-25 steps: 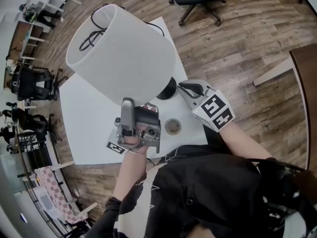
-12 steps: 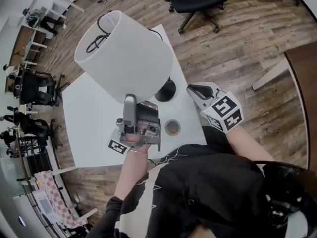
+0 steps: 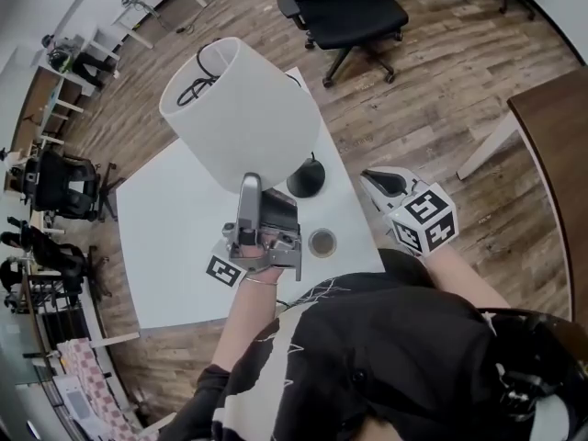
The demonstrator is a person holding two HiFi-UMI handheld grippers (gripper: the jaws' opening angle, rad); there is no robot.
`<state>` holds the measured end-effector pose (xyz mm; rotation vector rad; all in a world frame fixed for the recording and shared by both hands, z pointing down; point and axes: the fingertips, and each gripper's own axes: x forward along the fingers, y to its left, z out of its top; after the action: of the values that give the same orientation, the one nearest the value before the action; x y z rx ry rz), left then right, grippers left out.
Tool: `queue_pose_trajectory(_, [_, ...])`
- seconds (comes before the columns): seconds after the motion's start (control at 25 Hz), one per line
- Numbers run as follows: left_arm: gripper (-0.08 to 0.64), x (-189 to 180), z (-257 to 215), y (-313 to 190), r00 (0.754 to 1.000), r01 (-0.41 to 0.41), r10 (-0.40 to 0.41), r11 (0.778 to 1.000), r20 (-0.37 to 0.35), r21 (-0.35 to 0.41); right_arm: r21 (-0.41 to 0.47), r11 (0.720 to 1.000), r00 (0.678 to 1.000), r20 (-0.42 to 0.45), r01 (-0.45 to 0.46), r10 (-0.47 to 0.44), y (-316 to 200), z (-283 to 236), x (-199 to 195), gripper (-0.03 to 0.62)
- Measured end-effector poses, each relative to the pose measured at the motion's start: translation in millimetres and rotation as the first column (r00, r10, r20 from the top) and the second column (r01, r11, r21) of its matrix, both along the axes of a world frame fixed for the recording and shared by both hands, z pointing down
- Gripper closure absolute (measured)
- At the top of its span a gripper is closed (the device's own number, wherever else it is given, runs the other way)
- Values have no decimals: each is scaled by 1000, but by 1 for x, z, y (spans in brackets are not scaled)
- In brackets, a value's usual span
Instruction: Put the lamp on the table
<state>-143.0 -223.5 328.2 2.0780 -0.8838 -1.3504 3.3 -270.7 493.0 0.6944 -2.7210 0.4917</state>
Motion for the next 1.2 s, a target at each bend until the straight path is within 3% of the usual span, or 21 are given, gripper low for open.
queue_pose_trajectory(0.6, [528, -3, 1, 8, 992, -126, 126, 992, 5, -24, -18, 987, 982, -103, -163, 160, 50, -9, 23, 561])
queue_pose_trajectory(1.2, [522, 7, 10, 21, 984, -172, 174, 984, 36, -51, 8, 958, 945, -157, -288, 286, 79, -16, 62, 561])
